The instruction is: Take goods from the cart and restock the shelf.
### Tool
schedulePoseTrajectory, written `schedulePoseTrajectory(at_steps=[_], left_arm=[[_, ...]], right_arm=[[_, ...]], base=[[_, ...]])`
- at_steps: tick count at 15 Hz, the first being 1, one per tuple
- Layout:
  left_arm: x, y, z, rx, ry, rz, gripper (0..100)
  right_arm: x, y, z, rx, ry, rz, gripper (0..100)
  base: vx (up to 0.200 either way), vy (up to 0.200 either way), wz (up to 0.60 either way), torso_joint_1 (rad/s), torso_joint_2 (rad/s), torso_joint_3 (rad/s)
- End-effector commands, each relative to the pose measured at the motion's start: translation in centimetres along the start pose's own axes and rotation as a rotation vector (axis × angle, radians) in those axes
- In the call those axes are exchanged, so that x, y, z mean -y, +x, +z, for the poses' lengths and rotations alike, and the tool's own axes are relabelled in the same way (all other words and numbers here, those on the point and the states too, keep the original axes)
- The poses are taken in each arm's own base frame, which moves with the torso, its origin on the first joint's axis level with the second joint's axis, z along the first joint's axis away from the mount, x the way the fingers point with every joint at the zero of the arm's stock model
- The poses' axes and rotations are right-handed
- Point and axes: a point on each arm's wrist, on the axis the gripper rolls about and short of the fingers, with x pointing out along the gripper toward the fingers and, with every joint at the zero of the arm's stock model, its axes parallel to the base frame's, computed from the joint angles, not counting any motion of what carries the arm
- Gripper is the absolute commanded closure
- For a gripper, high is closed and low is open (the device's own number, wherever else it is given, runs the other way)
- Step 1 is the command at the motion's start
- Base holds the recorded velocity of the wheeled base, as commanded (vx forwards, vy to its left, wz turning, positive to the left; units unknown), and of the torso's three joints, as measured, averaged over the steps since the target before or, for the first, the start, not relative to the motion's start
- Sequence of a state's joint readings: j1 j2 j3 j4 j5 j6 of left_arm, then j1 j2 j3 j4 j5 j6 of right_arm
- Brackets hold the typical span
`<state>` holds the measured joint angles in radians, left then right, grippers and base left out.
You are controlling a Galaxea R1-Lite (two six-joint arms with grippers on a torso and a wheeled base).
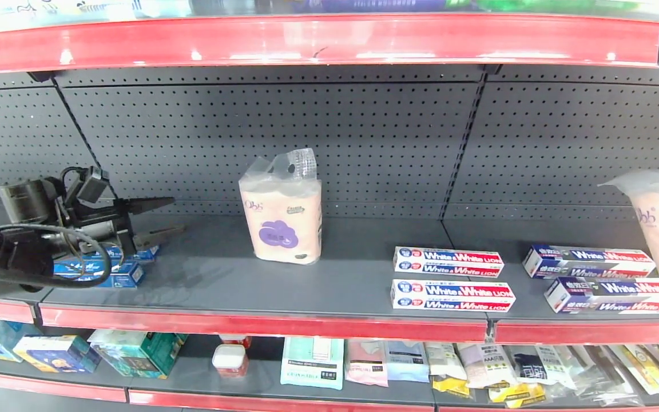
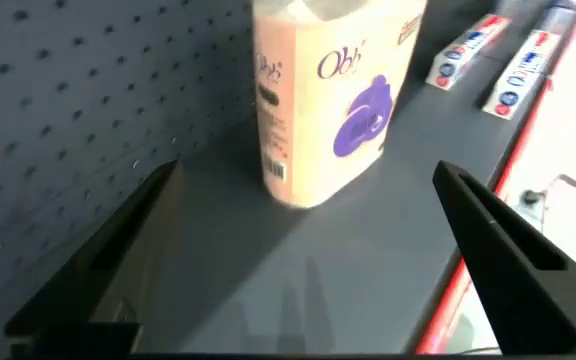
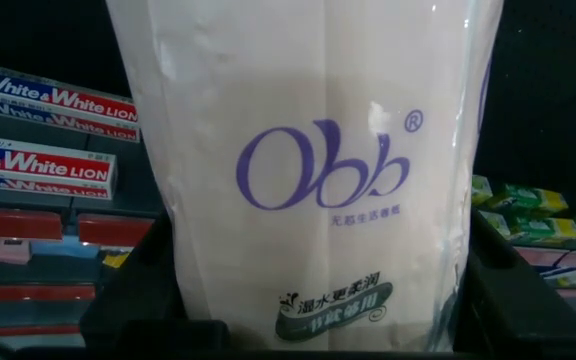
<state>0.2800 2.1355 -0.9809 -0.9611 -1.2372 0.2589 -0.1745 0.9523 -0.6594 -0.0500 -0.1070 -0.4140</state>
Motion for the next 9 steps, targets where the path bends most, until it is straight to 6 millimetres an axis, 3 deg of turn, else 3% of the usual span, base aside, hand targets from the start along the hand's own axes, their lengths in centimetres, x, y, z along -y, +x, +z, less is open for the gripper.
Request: schedulePoseTrajectory(at_steps=[1,9], left_arm=[[-1.4,1.6,-1.5,0.008,-0.008,-0.051,0],[-3.3,6.5,-1.3,0.065,-0.002,-0.264,0]], right_arm=[[-0.1,0.4,0.0,-0.012,-0.001,0.005,100],[0.2,0.4,0.3,-0.012,-0.042,-0.024,100]], base=[[0.0,0.0,0.0,0.0,0.0,0.0],[0.0,0.0,0.0,0.0,0.0,0.0]])
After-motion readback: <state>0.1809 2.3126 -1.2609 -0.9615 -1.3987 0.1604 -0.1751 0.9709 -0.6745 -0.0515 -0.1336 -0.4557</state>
